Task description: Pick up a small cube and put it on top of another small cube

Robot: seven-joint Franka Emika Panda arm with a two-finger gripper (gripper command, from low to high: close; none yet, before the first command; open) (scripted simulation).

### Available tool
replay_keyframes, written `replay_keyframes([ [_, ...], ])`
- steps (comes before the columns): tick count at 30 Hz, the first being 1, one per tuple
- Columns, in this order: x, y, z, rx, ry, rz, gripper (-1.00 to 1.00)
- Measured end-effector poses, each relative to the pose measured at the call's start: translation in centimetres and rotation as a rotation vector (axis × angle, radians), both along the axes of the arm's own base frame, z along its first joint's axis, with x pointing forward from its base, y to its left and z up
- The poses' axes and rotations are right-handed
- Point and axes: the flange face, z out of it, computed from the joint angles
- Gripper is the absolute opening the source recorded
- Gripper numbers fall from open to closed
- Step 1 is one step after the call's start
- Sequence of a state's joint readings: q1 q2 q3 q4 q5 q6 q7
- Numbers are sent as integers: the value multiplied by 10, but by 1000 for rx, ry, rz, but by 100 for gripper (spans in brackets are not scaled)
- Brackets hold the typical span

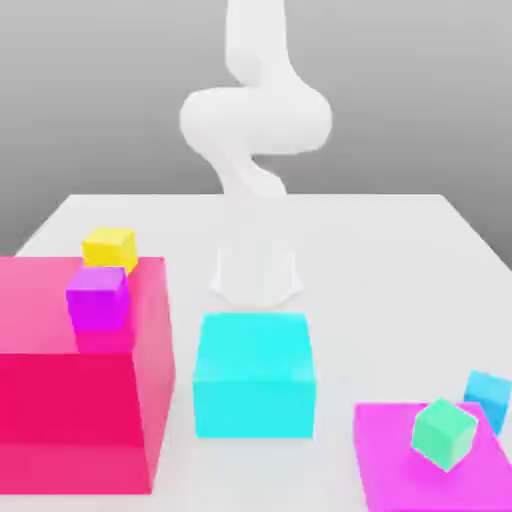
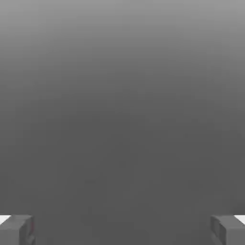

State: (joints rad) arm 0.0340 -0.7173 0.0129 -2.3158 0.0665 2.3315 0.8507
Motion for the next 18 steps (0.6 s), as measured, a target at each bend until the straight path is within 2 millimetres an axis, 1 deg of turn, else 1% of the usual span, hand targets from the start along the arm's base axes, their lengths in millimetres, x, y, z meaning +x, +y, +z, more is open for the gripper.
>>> replay_keyframes([
  [2,23,21,-31,69,66,0,0],
  [4,41,43,-62,125,132,-6,0],
  [7,60,80,-110,191,234,-24,0],
  [9,68,106,-143,223,303,-42,0],
  [13,72,158,-212,257,437,-93,0],
  [15,69,184,-247,261,499,-126,0],
  [18,57,218,-299,251,583,-183,0],
])
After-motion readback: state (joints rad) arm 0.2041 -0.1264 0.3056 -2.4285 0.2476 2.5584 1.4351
